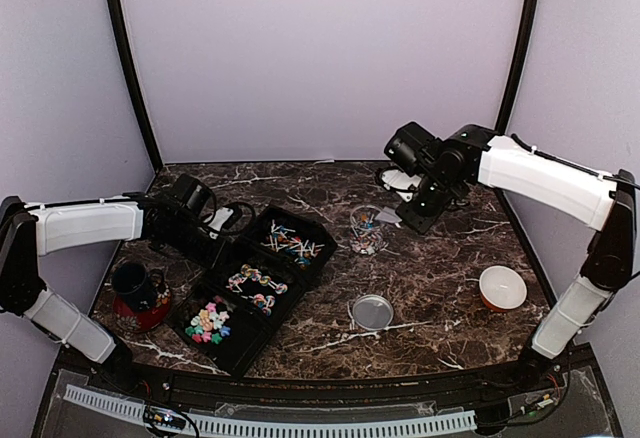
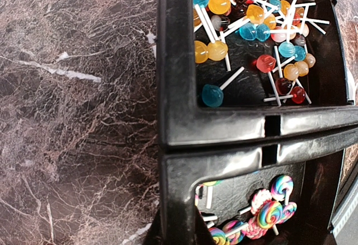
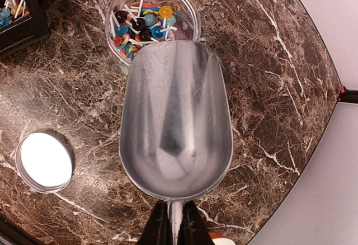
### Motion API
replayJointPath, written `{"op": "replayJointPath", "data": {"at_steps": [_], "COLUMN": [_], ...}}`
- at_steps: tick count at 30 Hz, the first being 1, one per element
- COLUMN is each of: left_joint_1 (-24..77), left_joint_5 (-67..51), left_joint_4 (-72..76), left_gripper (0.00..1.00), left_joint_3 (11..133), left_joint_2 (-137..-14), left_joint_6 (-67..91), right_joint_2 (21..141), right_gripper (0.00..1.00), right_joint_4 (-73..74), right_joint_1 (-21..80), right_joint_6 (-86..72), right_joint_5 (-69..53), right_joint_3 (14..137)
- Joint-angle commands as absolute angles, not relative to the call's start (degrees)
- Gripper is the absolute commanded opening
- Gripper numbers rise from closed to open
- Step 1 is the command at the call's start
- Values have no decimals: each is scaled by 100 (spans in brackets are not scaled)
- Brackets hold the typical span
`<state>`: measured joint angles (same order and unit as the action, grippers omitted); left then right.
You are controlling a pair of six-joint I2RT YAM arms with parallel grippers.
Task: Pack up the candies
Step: Place the fake candies in the packing box.
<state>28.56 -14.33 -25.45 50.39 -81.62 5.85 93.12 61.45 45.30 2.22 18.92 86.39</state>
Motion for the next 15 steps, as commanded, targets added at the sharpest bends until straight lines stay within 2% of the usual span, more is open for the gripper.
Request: {"op": "replayJointPath", "data": {"at_steps": [1, 15], "left_joint_1": [2820, 2827], "left_joint_5": [-1802, -1986], "left_joint_4": [-2312, -2344], "left_gripper": [0, 0], "left_joint_3": [5185, 5193], "left_joint_2": [-7866, -8001], "left_joint_6": [721, 690], "right_joint_2": [9305, 9503], "right_gripper": [0, 0], "right_joint_4": [6180, 5859], "right_joint_1": [4636, 5717], "right_joint_6": [179, 712], "right_joint_5": [2046, 1813], "right_joint_3": [8913, 9481]}}
